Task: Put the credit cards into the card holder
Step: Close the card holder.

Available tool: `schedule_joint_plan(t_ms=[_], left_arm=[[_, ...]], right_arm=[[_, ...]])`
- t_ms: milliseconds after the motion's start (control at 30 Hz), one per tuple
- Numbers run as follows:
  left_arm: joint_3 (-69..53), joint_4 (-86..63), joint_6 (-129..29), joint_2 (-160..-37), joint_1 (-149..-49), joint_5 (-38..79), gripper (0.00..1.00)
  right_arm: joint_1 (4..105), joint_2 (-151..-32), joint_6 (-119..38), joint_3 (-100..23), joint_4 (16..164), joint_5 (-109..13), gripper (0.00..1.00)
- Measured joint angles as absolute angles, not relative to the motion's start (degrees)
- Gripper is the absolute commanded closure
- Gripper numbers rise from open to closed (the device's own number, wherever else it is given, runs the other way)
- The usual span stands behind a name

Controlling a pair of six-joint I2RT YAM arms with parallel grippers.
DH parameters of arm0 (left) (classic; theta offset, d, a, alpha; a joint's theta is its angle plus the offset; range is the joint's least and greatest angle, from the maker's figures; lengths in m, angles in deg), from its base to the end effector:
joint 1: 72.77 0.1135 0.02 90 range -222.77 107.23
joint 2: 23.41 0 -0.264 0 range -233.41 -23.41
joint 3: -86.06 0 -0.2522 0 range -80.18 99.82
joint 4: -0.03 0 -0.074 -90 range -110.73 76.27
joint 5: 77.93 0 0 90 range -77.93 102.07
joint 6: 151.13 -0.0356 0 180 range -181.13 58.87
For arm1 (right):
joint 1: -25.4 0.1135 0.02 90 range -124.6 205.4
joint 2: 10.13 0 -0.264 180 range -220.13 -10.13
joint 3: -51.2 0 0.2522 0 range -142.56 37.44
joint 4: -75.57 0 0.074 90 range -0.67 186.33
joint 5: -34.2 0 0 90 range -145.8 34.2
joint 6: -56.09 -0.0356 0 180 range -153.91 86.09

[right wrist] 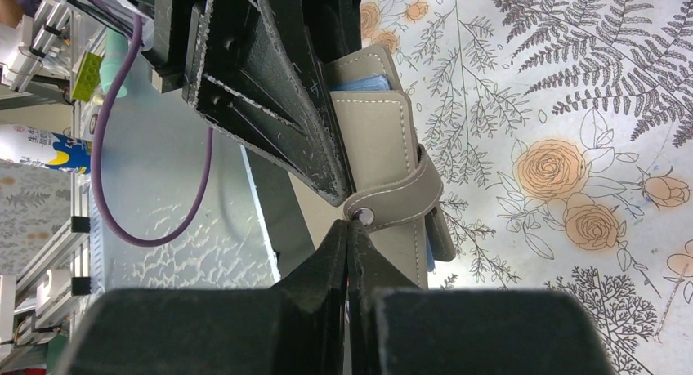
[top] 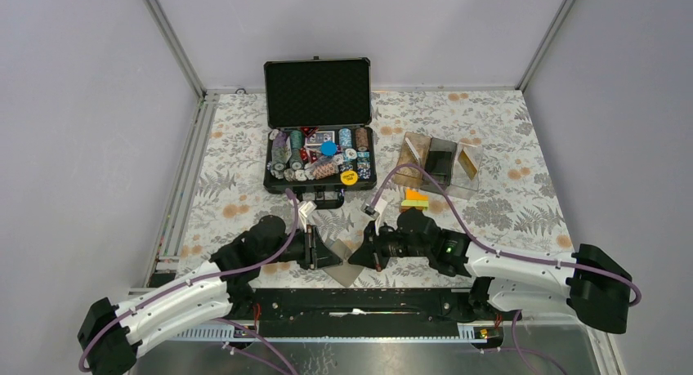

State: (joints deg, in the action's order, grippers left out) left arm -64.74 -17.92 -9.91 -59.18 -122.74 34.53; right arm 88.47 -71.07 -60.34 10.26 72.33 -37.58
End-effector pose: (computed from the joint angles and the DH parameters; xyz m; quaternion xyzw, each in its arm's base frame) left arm 0.0884 -0.1264 0.1946 0.0963 0.8261 -0.5139 0.2102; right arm 0.0951 0.2119 0.2269 -0.3388 0.7226 0.5049 0.3288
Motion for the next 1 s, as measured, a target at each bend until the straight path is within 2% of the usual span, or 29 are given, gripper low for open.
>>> schedule_joint_plan(t_ms=[1000], left_arm=[[-64.8,-21.3,-11.0,-60.8,-122.4,34.6,1.0]], right_arm=[[89.5,-80.5,-58.9,6.8,72.8,-36.0,1.0]])
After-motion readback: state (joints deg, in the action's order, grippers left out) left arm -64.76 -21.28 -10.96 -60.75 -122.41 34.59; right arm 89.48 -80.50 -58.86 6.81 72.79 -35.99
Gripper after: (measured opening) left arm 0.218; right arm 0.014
